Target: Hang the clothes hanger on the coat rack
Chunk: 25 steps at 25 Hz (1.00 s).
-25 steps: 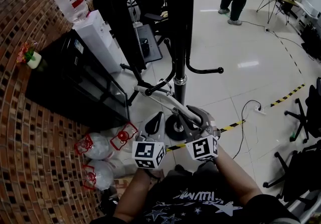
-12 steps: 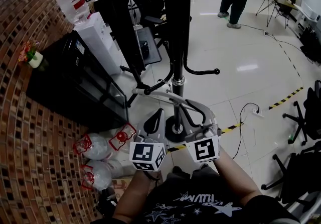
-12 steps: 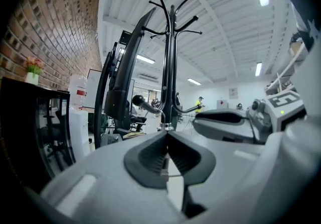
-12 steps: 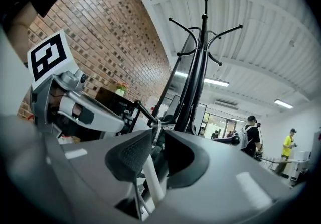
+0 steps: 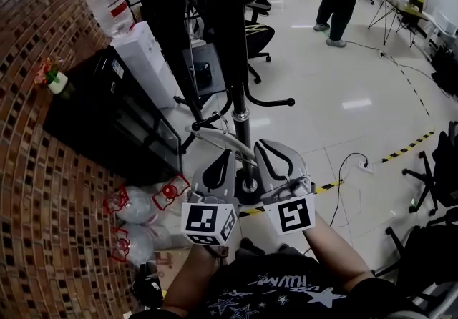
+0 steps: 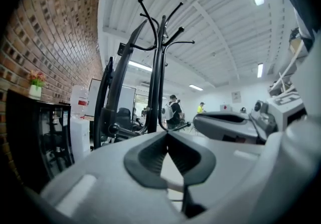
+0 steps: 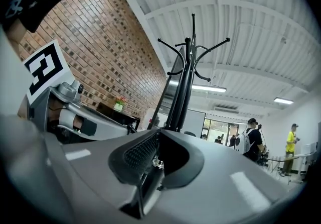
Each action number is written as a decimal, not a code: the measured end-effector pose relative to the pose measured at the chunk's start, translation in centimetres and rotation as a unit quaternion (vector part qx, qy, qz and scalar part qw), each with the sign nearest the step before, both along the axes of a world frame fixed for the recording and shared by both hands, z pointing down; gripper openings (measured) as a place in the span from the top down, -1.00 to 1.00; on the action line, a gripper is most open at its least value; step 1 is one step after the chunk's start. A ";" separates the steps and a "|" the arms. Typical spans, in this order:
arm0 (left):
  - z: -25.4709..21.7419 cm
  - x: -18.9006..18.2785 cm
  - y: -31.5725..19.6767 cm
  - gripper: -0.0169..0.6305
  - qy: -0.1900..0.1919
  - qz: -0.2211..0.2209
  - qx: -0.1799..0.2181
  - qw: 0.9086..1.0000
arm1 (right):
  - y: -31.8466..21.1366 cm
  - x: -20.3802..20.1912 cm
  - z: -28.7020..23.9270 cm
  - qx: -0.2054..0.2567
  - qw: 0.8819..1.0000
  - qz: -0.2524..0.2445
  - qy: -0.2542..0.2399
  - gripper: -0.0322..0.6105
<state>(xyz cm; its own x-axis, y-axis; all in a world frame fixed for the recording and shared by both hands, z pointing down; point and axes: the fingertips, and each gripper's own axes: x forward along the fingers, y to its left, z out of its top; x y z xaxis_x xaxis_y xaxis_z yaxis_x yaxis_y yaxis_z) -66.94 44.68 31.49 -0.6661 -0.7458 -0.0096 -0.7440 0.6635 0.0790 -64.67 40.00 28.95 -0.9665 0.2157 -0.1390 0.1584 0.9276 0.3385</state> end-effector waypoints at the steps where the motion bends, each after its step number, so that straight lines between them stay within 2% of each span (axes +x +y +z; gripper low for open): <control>1: -0.5 0.3 -0.2 0.93 -0.005 -0.002 0.000 1.000 | -0.1 0.3 -0.3 0.000 1.000 -0.001 -0.001 0.83; 4: -1.4 0.7 -0.8 0.93 -0.015 -0.009 0.004 1.000 | -0.8 0.8 -0.6 -0.003 1.000 -0.002 0.001 0.87; 8: -2.3 1.1 -1.7 0.93 -0.027 -0.016 0.009 0.999 | -2.1 1.2 -0.6 -0.035 0.999 -0.004 0.011 0.87; 14: -2.9 2.2 -3.3 0.93 -0.044 0.000 0.004 0.999 | -2.8 1.2 -0.6 -0.045 0.999 -0.012 0.025 0.88; 25: -3.1 2.7 -3.6 0.93 -0.042 -0.010 0.003 0.999 | -2.6 1.5 -0.5 -0.047 0.997 -0.030 0.045 0.88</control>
<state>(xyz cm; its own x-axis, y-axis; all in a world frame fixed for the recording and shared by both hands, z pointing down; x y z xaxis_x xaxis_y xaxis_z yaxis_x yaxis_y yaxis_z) -64.28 41.03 28.39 -0.6776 -0.7320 -0.0704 -0.7346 0.6782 0.0196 -63.14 37.38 28.46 -0.9616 0.2642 -0.0743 0.2411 0.9425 0.2313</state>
